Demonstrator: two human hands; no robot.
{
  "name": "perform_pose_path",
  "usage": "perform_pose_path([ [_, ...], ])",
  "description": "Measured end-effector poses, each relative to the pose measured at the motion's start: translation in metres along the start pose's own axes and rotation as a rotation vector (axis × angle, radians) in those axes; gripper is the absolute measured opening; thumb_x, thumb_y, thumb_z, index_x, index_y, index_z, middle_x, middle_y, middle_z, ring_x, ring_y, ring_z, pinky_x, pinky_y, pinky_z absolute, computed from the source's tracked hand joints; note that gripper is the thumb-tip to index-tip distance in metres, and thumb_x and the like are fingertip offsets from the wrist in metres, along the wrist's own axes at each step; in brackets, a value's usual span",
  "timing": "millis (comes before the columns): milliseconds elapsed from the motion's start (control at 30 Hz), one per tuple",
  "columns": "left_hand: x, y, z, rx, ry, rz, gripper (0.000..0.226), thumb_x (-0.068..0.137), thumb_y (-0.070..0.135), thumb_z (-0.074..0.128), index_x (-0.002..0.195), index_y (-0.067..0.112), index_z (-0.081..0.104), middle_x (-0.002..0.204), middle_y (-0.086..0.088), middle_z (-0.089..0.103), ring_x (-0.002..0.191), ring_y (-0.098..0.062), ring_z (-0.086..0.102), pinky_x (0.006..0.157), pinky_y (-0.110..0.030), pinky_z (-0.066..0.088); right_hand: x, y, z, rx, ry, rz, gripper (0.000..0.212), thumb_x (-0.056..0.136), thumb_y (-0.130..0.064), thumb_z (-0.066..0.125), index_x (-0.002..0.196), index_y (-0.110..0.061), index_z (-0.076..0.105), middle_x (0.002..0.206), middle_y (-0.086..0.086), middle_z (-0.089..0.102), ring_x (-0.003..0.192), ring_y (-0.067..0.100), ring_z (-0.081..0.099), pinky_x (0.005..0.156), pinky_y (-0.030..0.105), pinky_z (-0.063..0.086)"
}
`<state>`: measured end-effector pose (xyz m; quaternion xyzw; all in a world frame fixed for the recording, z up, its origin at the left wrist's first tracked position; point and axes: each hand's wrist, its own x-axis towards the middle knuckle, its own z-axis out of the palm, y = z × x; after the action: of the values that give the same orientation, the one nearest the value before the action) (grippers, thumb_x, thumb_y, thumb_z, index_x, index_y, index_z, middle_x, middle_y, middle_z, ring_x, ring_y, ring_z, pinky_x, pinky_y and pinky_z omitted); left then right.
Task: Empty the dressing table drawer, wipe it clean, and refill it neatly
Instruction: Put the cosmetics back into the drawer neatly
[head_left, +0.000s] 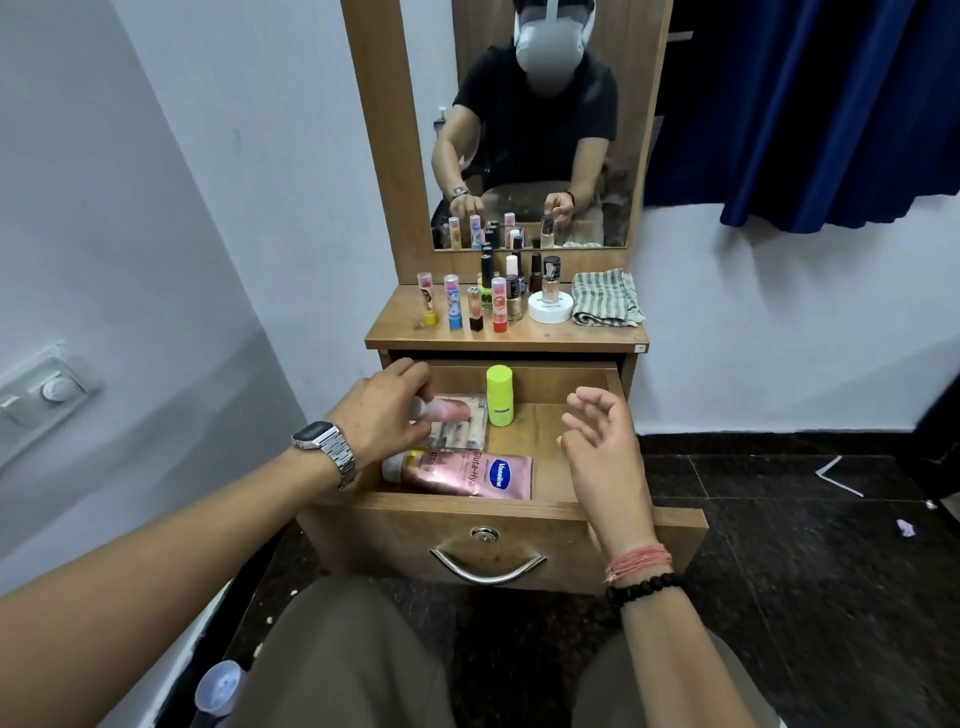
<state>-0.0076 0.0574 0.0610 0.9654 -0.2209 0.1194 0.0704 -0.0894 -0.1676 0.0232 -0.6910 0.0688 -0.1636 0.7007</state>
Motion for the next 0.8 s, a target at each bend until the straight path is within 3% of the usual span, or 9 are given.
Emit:
perform_pose_path([
  [133,-0.004,-0.004,0.000,-0.038,-0.001,0.071,0.029,0.075,0.027,0.072,0.085,0.027,0.045,0.090,0.011,0.047,0.071,-0.008,0.048,0.052,-0.015,0.032,0.000,0.000,0.000,0.004,0.002,0.002,0.044,0.089,0.002,0.051,0.105,-0.039,0.050,0.122,-0.014,0.057,0.110,-0.001,0.057,0.097,0.026,0.047],
  [233,-0.006,-0.011,-0.006,-0.215,-0.049,0.112,0.025,0.072,0.018,0.073,0.076,0.023,0.049,0.088,0.006,0.052,0.076,-0.012,0.053,0.063,-0.024,0.047,0.000,0.001,0.000,0.012,-0.001,0.006,0.043,0.089,0.003,0.051,0.108,-0.036,0.050,0.123,-0.013,0.057,0.110,-0.001,0.057,0.096,0.024,0.047],
  [333,-0.010,-0.019,-0.011,-0.336,-0.189,0.112,0.022,0.075,0.013,0.075,0.077,0.021,0.054,0.093,0.004,0.059,0.087,-0.011,0.059,0.074,-0.023,0.051,0.000,0.000,0.001,0.017,0.003,0.018,0.042,0.089,0.004,0.050,0.112,-0.032,0.050,0.124,-0.010,0.057,0.110,0.000,0.057,0.097,0.025,0.047],
  [433,-0.012,-0.025,-0.013,-0.435,-0.355,0.092,0.022,0.078,0.015,0.076,0.086,0.024,0.057,0.099,0.006,0.066,0.090,-0.009,0.063,0.075,-0.020,0.053,0.000,-0.002,0.001,0.012,0.004,0.026,0.043,0.088,0.005,0.050,0.113,-0.029,0.050,0.123,-0.008,0.057,0.109,0.001,0.057,0.100,0.030,0.047],
  [600,-0.009,-0.033,-0.015,-0.256,-0.559,0.174,0.020,0.075,0.024,0.077,0.088,0.026,0.062,0.094,0.006,0.068,0.087,-0.011,0.063,0.077,-0.026,0.051,-0.001,-0.005,0.001,-0.010,0.001,0.034,0.042,0.089,0.004,0.051,0.113,-0.030,0.049,0.121,-0.010,0.058,0.110,0.002,0.058,0.101,0.032,0.047],
  [800,-0.002,-0.029,-0.005,0.001,-0.755,0.210,0.028,0.079,0.033,0.072,0.103,0.026,0.060,0.097,0.009,0.064,0.087,-0.011,0.060,0.071,-0.021,0.049,-0.001,-0.007,0.001,-0.020,-0.016,0.033,0.042,0.089,0.003,0.051,0.114,-0.030,0.049,0.121,-0.011,0.057,0.110,0.001,0.057,0.098,0.026,0.046],
])
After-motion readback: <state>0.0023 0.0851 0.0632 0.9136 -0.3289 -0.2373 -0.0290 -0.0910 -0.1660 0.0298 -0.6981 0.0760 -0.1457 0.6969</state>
